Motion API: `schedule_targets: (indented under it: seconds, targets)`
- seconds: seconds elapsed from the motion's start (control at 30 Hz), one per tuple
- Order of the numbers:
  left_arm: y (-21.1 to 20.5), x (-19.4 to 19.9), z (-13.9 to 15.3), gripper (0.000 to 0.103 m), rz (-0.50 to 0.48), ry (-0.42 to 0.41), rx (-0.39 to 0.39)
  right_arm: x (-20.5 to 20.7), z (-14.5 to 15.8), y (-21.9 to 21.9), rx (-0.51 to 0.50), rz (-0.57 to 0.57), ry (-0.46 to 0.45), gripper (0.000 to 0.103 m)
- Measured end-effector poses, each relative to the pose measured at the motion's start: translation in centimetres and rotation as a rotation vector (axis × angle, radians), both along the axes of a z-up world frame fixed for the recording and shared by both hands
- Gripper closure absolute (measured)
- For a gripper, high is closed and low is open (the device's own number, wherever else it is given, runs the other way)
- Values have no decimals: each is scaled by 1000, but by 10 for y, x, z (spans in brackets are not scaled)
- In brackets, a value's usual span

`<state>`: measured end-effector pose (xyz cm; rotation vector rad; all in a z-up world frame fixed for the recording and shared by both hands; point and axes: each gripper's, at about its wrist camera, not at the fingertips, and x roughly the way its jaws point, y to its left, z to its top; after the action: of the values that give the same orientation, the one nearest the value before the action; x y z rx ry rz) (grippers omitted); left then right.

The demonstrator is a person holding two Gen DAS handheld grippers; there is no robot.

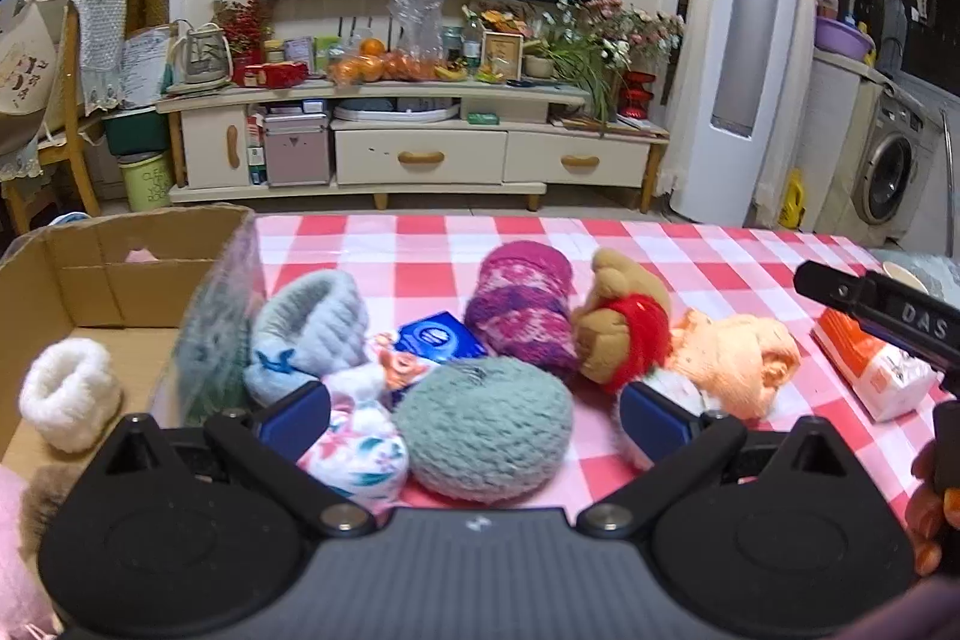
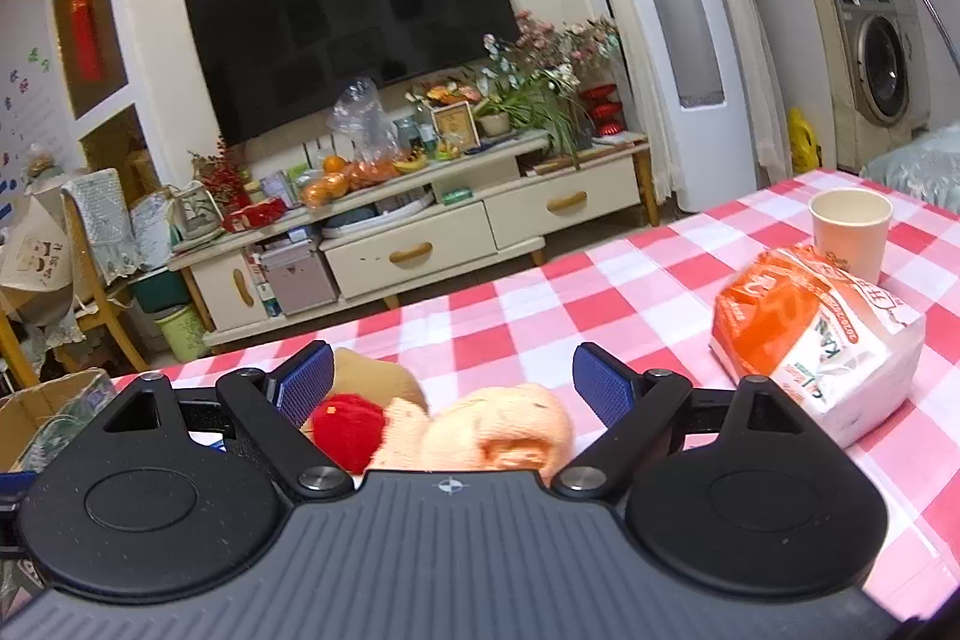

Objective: Organize soft objects
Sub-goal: 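Move both grippers back over the remaining soft items on the table, then grasp the white pompom plush with the left gripper while the right grasps the orange towel roll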

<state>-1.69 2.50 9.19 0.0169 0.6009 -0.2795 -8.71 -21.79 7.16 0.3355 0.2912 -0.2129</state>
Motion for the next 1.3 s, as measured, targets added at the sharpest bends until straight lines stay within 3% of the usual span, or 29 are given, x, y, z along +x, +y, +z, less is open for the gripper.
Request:
schedule_targets:
  seconds: [0.17, 0.57, 0.97, 1.3]
  targets:
    - [-18, -2, -6, 1, -37, 8, 18, 8, -5, -7, 42, -15, 32, 0]
    - [-64, 0, -32, 1, -127, 51, 61, 37, -24, -9, 138, 85, 128, 0]
    - [-100, 17, -50, 1, -170, 55, 93, 48, -35, -11, 132, 166, 231, 0]
    - [-114, 32, -60, 5, -179, 71, 96, 45, -35, -13, 185, 200, 253, 0]
